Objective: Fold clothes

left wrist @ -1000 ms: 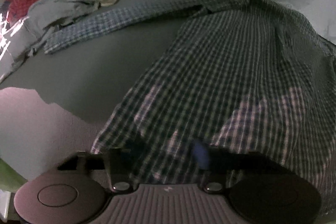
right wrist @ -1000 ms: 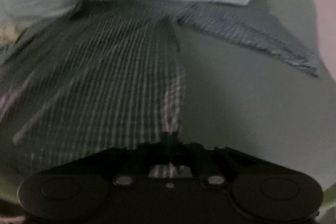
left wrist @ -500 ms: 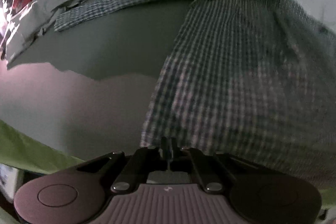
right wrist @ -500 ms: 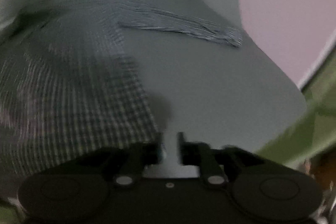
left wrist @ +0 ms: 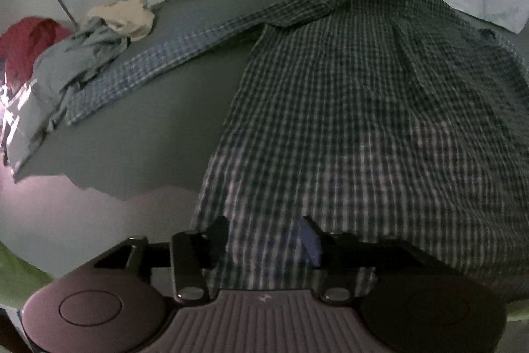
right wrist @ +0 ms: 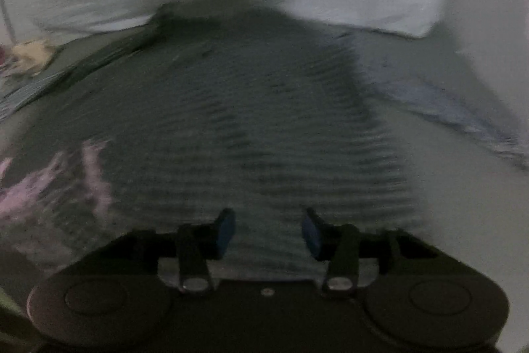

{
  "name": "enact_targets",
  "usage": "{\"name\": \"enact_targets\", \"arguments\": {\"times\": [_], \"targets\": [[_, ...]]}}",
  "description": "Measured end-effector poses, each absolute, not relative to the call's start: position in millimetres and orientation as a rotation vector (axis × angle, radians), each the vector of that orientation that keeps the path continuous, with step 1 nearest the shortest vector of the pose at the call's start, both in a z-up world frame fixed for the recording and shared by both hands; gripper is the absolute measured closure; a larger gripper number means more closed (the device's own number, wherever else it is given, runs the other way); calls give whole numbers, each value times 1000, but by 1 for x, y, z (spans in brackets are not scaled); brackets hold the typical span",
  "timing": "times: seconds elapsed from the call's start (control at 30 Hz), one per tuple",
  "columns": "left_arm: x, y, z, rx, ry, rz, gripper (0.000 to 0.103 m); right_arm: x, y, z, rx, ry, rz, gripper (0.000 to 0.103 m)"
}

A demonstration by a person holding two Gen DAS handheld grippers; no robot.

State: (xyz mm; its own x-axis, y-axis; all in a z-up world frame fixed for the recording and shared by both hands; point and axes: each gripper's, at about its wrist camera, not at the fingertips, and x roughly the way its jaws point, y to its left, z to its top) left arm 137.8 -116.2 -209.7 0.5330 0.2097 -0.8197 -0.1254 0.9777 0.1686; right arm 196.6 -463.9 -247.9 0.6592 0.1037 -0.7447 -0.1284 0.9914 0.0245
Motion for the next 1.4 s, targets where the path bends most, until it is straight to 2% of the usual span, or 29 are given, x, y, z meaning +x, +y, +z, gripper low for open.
{"name": "enact_targets", "arguments": {"times": [0.03, 0.3, 0.37, 0.53, 0.73, 0.87, 0.93, 0.97, 1.0, 1.03, 1.07, 1.1, 1.13, 1.27, 1.4], "targets": [[138, -116, -209, 117, 980, 202, 44, 201, -458, -251, -22, 849, 163, 83], [157, -68, -219, 243, 958, 221, 42, 234, -402, -261, -93, 870, 171, 83], [171, -42, -221, 255, 948, 218, 37, 233, -391, -264, -97, 875, 130, 80], [215, 14, -229, 384, 880, 185, 36, 235, -360, -272, -94, 861, -80, 66], [282, 57, -246, 538, 778, 70, 36, 228, -334, -281, -91, 800, -279, 64], [327, 68, -257, 550, 776, -45, 24, 227, -309, -288, -181, 767, -395, 63], [336, 66, -261, 613, 709, -76, 19, 230, -300, -290, -227, 767, -433, 64], [340, 65, -263, 638, 691, -104, 21, 232, -296, -290, -249, 770, -447, 64], [342, 67, -261, 639, 677, -137, 29, 234, -293, -291, -272, 772, -458, 64], [347, 69, -259, 628, 685, -150, 58, 235, -291, -292, -293, 775, -462, 64], [353, 73, -255, 590, 713, -145, 95, 236, -290, -292, -314, 777, -465, 64], [359, 79, -250, 539, 743, -136, 101, 236, -289, -292, -331, 780, -467, 64], [365, 90, -240, 445, 760, -130, 101, 238, -288, -293, -341, 781, -470, 64], [386, 147, -191, 32, 753, -84, 101, 244, -286, -295, -368, 781, -493, 64], [423, 201, -170, -200, 722, 58, 97, 253, -280, -300, -433, 780, -517, 64]]}}
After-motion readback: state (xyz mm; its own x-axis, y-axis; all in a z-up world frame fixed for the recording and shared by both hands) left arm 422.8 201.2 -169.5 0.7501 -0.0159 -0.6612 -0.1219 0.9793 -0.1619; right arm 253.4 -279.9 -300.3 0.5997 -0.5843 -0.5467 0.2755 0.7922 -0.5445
